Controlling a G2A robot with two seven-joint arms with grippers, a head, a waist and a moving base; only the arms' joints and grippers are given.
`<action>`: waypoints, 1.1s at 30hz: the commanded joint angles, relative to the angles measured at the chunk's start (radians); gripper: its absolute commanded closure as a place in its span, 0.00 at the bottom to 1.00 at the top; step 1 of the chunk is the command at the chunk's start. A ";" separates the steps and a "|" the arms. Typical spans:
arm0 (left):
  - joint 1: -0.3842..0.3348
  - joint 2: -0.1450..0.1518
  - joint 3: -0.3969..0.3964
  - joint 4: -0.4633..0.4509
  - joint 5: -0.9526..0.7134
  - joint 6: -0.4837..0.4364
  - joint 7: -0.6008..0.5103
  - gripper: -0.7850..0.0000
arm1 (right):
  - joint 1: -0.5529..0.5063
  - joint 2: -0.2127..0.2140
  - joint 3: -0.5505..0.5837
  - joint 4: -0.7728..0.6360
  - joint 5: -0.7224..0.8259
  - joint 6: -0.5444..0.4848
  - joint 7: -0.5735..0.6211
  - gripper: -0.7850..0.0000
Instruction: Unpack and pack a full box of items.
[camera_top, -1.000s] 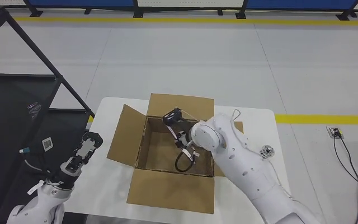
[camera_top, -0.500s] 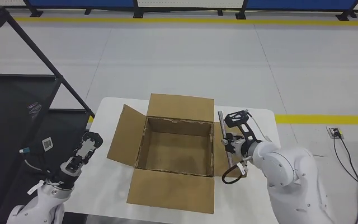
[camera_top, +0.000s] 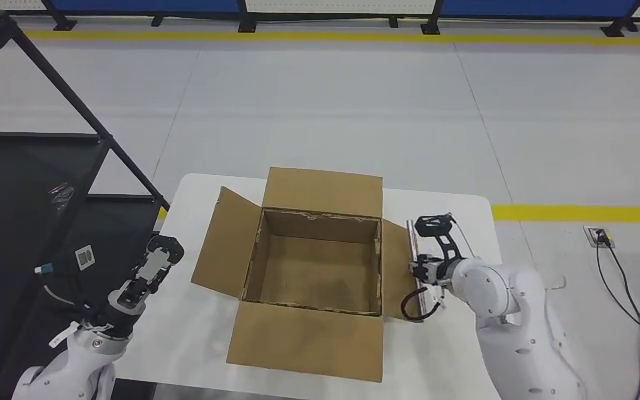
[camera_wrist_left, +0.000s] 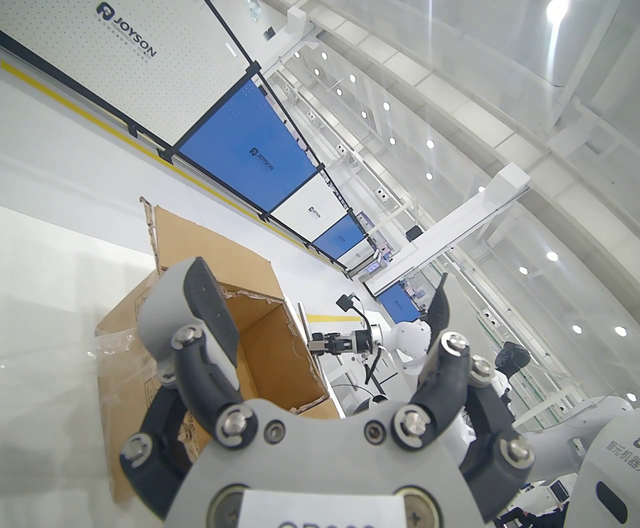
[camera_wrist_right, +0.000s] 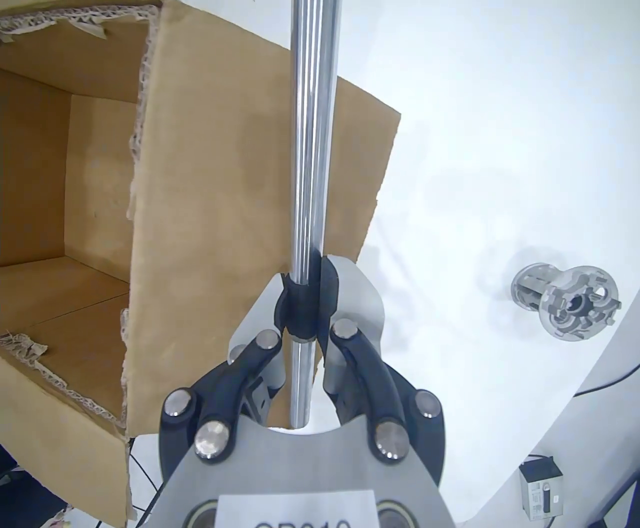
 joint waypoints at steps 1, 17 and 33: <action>0.000 0.000 0.000 0.000 0.000 0.000 0.000 0.00 | -0.002 0.004 0.013 0.015 0.000 0.005 -0.002 1.00; 0.000 0.000 0.000 0.000 0.000 0.000 0.000 0.00 | 0.031 0.038 0.097 0.194 -0.079 0.016 -0.003 1.00; 0.000 0.000 0.000 0.000 0.000 0.000 0.000 0.00 | 0.125 0.043 0.037 0.453 -0.036 -0.029 -0.092 1.00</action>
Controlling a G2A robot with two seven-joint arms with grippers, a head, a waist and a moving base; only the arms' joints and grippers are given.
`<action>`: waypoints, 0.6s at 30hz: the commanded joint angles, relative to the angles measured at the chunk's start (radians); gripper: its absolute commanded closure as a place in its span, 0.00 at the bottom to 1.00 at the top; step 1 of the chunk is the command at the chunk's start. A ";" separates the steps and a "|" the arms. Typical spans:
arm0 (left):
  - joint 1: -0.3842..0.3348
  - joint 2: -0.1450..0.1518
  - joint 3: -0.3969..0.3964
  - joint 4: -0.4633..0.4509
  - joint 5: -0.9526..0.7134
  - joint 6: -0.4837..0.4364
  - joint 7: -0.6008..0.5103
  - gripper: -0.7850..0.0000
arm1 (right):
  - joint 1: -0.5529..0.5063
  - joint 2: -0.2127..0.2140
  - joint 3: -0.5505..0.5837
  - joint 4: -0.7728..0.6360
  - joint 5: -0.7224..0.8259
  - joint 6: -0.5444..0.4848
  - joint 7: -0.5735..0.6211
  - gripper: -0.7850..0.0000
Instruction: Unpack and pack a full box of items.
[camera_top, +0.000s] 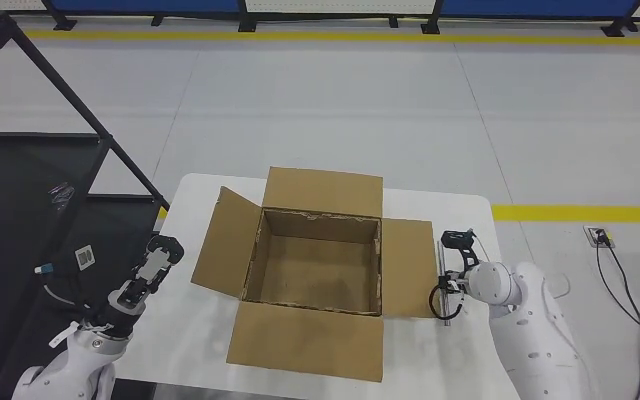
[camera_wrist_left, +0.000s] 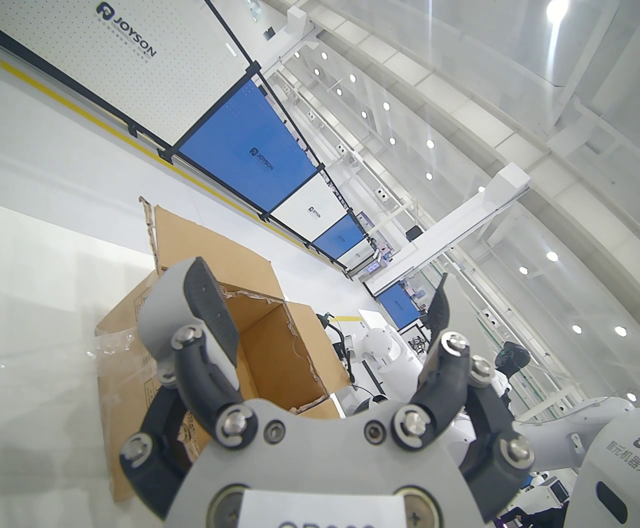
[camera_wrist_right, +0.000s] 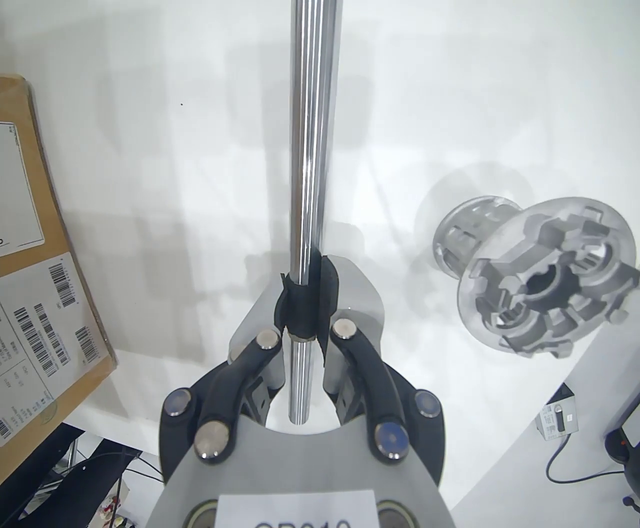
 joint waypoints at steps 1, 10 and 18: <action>0.000 0.000 0.000 0.000 0.000 0.000 0.000 0.00 | 0.010 -0.001 -0.012 0.019 0.002 0.003 -0.004 1.00; 0.000 0.000 0.000 0.000 0.000 0.000 0.000 0.00 | 0.040 0.003 -0.031 0.074 0.022 0.003 -0.022 0.68; 0.000 0.000 0.000 0.000 0.000 0.000 0.000 0.00 | 0.032 0.013 -0.020 0.039 0.032 0.017 -0.037 0.58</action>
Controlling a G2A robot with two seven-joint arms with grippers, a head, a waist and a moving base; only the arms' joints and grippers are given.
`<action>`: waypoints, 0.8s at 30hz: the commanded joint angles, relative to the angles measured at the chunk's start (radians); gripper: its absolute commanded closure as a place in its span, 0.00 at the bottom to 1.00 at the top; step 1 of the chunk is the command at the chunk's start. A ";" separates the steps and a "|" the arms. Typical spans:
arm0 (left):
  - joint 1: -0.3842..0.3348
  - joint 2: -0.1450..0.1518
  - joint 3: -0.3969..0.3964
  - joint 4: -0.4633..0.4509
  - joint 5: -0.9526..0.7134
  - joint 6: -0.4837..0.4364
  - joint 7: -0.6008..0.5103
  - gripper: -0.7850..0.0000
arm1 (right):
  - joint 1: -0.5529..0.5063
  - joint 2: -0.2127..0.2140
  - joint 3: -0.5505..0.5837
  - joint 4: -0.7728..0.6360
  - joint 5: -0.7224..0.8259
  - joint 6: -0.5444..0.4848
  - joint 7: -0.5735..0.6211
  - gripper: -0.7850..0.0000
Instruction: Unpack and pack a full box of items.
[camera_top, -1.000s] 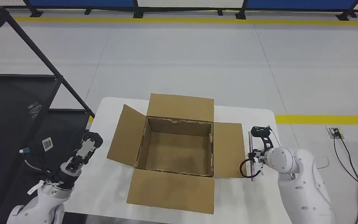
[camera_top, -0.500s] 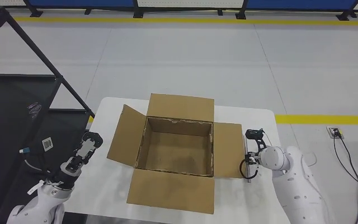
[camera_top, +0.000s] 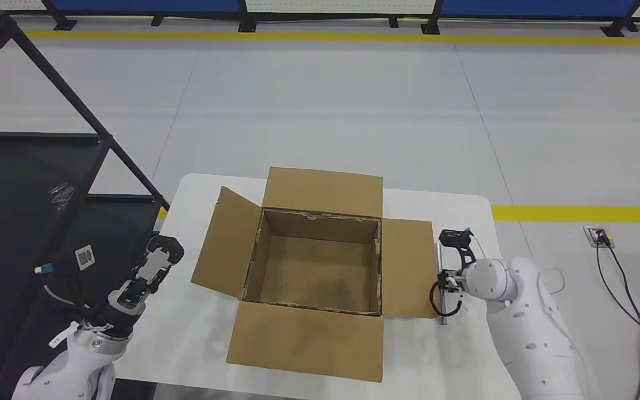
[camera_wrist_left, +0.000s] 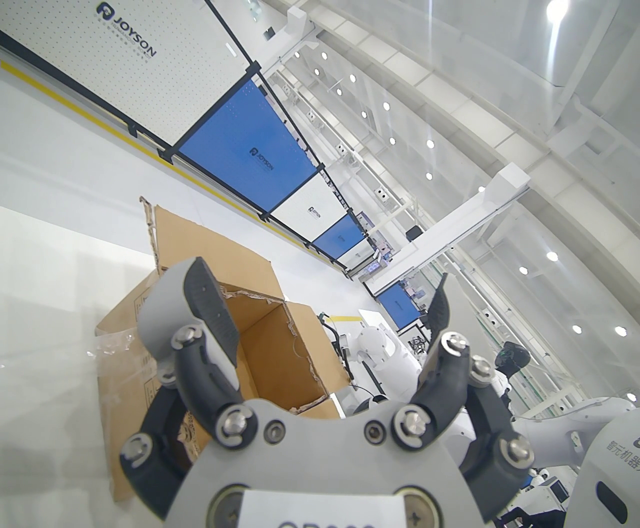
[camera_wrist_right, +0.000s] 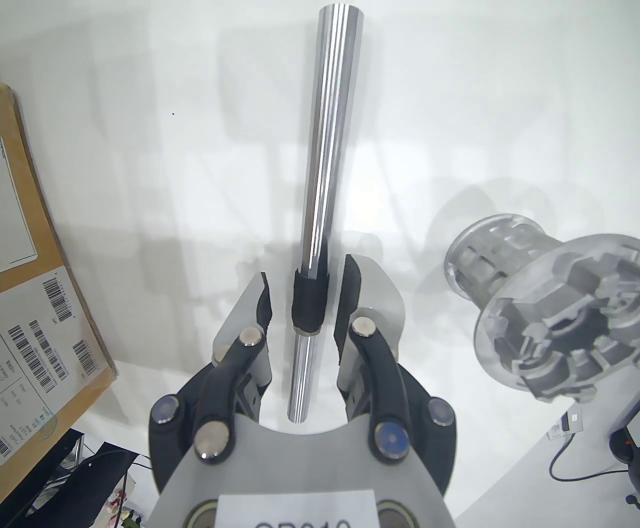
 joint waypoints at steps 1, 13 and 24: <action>0.000 0.000 0.000 0.000 0.000 0.000 0.000 0.00 | -0.012 0.004 0.014 -0.041 0.004 0.012 -0.013 0.56; 0.000 0.000 0.000 0.000 0.000 0.000 0.000 0.00 | -0.198 0.027 0.164 -0.548 -0.006 0.233 -0.042 0.00; 0.000 0.000 0.000 0.000 0.000 0.000 0.000 0.00 | -0.212 0.026 0.148 -0.593 0.341 0.095 -0.015 0.00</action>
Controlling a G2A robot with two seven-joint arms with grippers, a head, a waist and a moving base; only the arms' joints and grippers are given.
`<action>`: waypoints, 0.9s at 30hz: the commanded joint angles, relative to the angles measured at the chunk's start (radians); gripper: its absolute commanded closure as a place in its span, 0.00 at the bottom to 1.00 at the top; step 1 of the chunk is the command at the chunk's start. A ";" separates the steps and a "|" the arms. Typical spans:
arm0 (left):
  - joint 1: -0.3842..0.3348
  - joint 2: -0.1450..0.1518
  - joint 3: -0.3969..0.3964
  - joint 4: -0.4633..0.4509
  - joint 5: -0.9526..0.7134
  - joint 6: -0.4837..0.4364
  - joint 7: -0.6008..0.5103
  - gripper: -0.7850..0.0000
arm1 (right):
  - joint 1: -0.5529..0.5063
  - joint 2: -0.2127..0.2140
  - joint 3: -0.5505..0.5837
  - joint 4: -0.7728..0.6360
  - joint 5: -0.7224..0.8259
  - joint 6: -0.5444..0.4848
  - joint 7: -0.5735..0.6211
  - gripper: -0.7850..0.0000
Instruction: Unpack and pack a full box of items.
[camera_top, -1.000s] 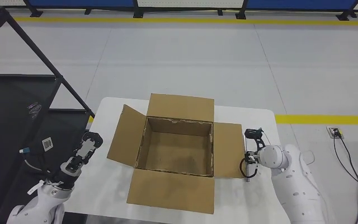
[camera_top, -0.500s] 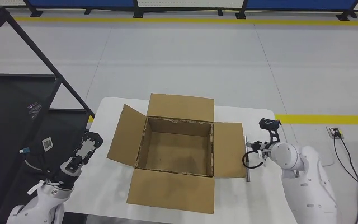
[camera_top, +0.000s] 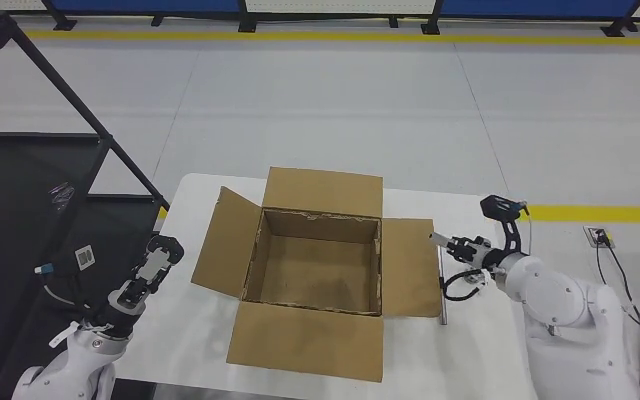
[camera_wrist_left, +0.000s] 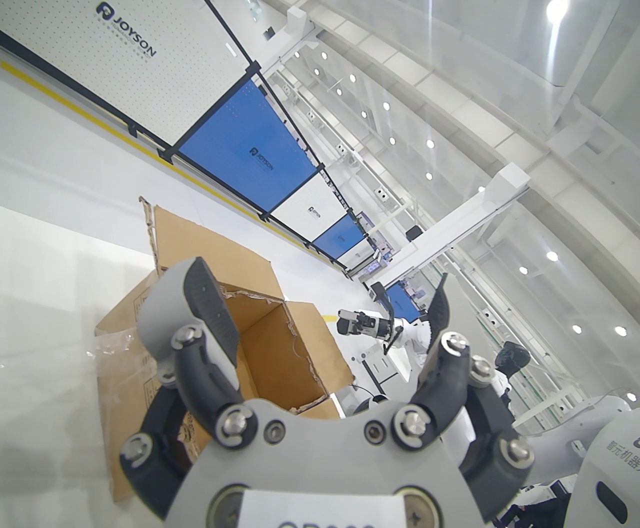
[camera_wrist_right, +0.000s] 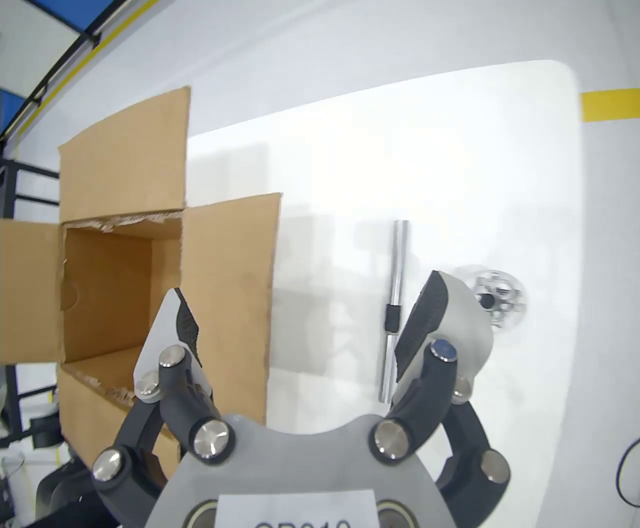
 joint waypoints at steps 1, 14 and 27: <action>0.000 0.000 0.000 0.000 0.000 0.000 0.000 0.00 | 0.020 0.001 -0.018 0.038 0.057 -0.030 0.039 0.00; 0.000 0.000 0.000 0.000 0.000 0.000 0.000 0.00 | 0.079 0.006 -0.137 0.122 0.136 -0.067 0.058 0.00; 0.000 0.000 0.000 0.000 0.000 0.000 0.000 0.00 | 0.090 0.012 -0.219 0.081 0.134 -0.023 0.052 0.00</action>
